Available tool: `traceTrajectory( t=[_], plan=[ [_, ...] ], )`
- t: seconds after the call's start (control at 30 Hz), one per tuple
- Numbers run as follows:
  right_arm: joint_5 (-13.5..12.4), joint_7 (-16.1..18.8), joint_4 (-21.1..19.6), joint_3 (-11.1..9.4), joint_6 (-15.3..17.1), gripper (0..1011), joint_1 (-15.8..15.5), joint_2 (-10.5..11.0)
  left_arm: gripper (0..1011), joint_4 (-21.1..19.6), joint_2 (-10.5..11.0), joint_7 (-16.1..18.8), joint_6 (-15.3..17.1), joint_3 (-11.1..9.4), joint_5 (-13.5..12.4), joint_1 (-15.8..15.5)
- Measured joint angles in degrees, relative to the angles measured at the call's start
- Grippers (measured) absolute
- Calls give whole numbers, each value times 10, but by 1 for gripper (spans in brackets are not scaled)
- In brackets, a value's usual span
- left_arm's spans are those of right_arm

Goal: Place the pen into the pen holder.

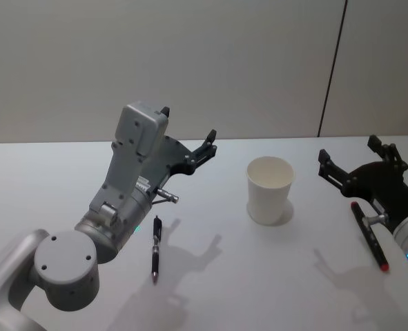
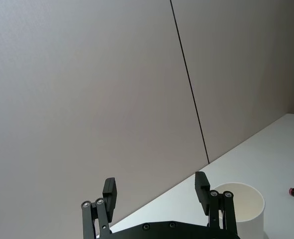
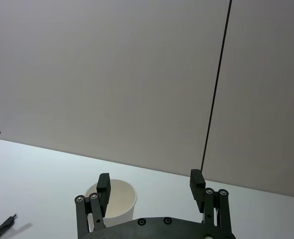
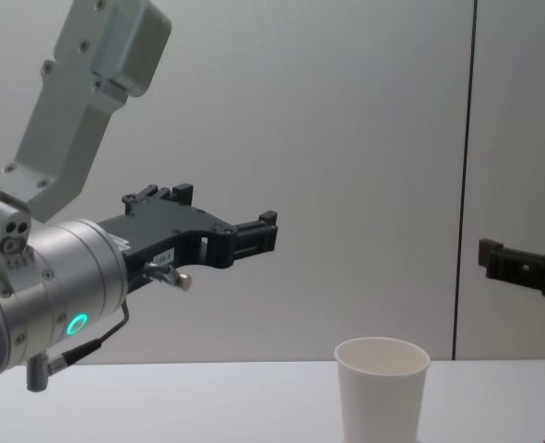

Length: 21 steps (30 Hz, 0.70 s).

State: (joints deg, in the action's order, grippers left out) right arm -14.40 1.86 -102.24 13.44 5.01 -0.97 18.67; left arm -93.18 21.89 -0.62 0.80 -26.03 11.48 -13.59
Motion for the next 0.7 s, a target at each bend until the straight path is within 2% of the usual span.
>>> traceTrajectory(
  t=[0.37, 0.7],
  plan=[
    [26, -38, -14, 2, 65, 1001, 1, -8, 1004, 0, 0, 0, 0, 0, 0, 0],
    [45, -66, -10, -3, 140, 1001, 19, -18, 1004, 0, 0, 0, 0, 0, 0, 0]
  ],
)
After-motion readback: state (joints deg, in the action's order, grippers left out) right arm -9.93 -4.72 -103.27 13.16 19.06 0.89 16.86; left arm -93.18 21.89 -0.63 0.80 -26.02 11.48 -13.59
